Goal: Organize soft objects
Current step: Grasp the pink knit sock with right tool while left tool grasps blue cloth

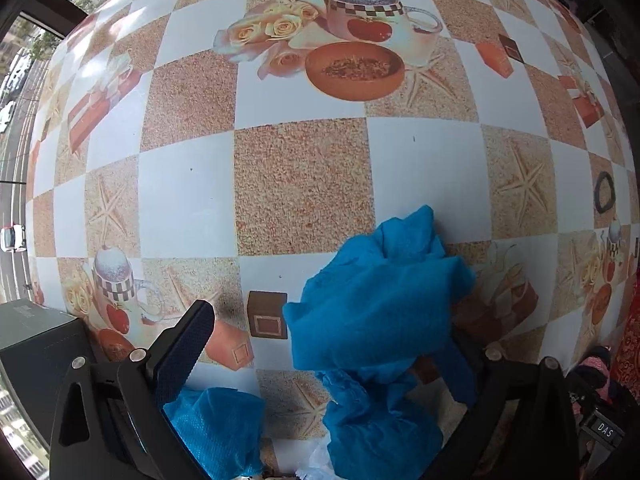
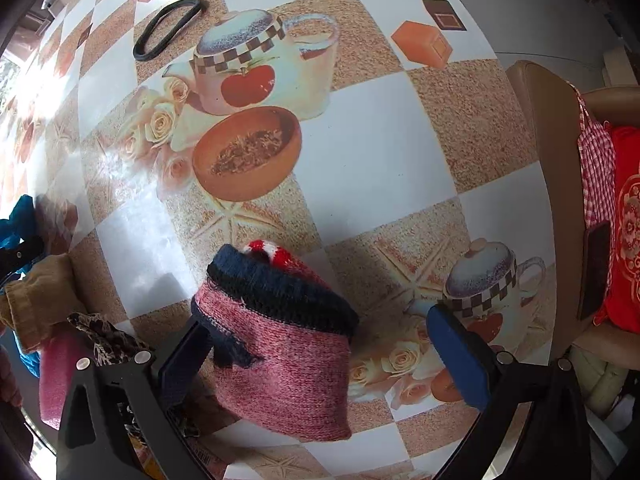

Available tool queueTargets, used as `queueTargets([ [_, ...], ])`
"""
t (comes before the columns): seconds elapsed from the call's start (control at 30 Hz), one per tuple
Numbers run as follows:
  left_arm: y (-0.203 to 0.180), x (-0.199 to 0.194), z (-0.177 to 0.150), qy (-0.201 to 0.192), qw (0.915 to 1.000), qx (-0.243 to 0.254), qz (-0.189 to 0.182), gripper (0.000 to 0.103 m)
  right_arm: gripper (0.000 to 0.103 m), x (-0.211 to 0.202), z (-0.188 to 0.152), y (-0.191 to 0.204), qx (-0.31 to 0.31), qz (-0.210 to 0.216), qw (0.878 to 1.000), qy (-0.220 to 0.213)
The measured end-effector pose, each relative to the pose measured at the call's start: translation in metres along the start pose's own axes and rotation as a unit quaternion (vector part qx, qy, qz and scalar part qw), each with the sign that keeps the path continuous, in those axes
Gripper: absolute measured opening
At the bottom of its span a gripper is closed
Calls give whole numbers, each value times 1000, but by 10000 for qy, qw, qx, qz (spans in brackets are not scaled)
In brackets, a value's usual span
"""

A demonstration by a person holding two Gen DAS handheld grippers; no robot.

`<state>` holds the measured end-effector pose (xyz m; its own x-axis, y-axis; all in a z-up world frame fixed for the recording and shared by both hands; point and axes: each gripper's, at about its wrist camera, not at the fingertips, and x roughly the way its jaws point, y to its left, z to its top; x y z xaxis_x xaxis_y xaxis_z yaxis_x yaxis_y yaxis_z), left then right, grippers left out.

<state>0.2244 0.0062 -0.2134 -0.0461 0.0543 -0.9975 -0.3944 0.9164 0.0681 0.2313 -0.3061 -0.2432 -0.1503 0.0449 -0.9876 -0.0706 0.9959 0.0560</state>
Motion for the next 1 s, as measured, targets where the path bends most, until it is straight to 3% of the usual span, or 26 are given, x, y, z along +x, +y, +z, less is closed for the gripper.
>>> queueTargets([
  [0.13, 11, 10, 7, 303, 9983, -363, -328, 103, 103, 2, 4, -1, -13, 5, 10000, 92],
  [0.2, 11, 12, 10, 443, 9977, -424, -294, 103, 103, 3, 6, 1, -13, -15, 10000, 96],
  [0.27, 6, 10, 11, 339, 9989, -280, -169, 101, 103, 7, 11, 4, -115, -15, 9999, 60],
  [0.3, 3, 6, 10, 226, 9995, -173, -160, 94, 99, -2, 6, 11, -214, -73, 9997, 7],
  [0.33, -1, 2, 9, 119, 9997, -52, -225, 80, 95, -5, 5, 13, -334, -97, 9994, -79],
  [0.37, -4, -1, 7, 39, 9995, 65, -304, 72, 85, -13, 2, 19, -471, -142, 9986, -214],
  [0.4, -8, -5, 6, -49, 9994, 201, -275, 49, 72, -17, 1, 22, -614, -150, 9975, -329],
  [0.43, -13, -8, 7, -90, 9990, 358, -271, 18, 64, -19, 0, 25, -734, -142, 9963, -416],
  [0.47, -17, -9, 7, -55, 9984, 473, -311, 13, 46, -22, -1, 26, -820, -72, 9955, -476],
  [0.5, -17, -11, 6, -49, 9980, 483, -405, 13, 37, -25, 0, 25, -856, 74, 9950, -502],
  [0.53, -17, -16, 6, -115, 9975, 471, -517, 13, 36, -26, 0, 23, -816, 257, 9953, -458],
  [0.7, -28, -55, 2, -580, 9928, 738, -749, 13, 35, -38, -6, 2, -502, 755, 9947, -478],
  [1.0, -77, -115, -36, -1003, 9801, 1381, -1011, 13, 35, -72, -27, -28, -244, 1072, 9915, -699],
])
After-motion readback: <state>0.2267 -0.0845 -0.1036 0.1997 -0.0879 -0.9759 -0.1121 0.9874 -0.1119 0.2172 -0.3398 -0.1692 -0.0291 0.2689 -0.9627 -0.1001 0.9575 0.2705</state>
